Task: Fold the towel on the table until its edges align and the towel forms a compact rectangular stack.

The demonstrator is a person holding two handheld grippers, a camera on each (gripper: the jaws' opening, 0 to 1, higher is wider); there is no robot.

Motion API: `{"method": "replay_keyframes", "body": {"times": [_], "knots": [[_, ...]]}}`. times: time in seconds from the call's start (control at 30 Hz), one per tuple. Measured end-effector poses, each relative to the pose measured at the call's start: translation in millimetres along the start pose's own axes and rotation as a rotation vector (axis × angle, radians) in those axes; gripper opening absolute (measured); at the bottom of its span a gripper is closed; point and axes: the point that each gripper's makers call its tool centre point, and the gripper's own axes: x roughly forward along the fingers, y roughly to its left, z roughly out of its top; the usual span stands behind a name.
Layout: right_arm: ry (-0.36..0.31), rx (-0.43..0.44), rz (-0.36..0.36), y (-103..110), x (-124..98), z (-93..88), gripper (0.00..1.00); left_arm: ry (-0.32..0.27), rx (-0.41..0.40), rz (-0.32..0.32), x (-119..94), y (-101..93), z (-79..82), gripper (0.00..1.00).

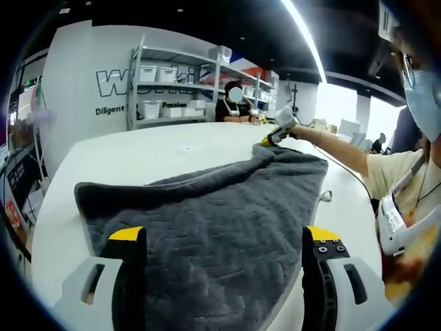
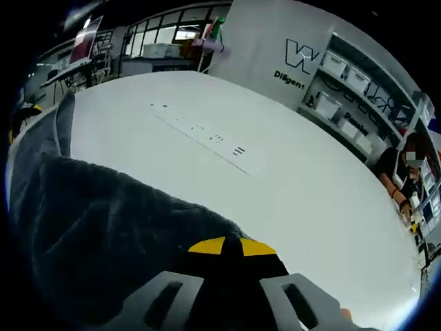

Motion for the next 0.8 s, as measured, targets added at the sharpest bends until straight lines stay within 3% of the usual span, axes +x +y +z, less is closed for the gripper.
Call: {"method": "replay_keyframes", "body": {"times": [0.23,0.5,0.8], "knots": [[-0.049,-0.025,0.000,5.9,-16.6,5.0,0.00,0.003,-0.002,0.000,0.8,-0.8,-1.1,0.92],[-0.175,-0.089,0.001,22.1,-59.6,19.7,0.00,0.009,-0.004,-0.001,1.5,-0.7,-2.0,0.91],[-0.349,-0.179,0.014,50.9,-146.7,22.7,0.00,0.005,-0.005,0.000,-0.1,1.0,-0.4,0.91]]}}
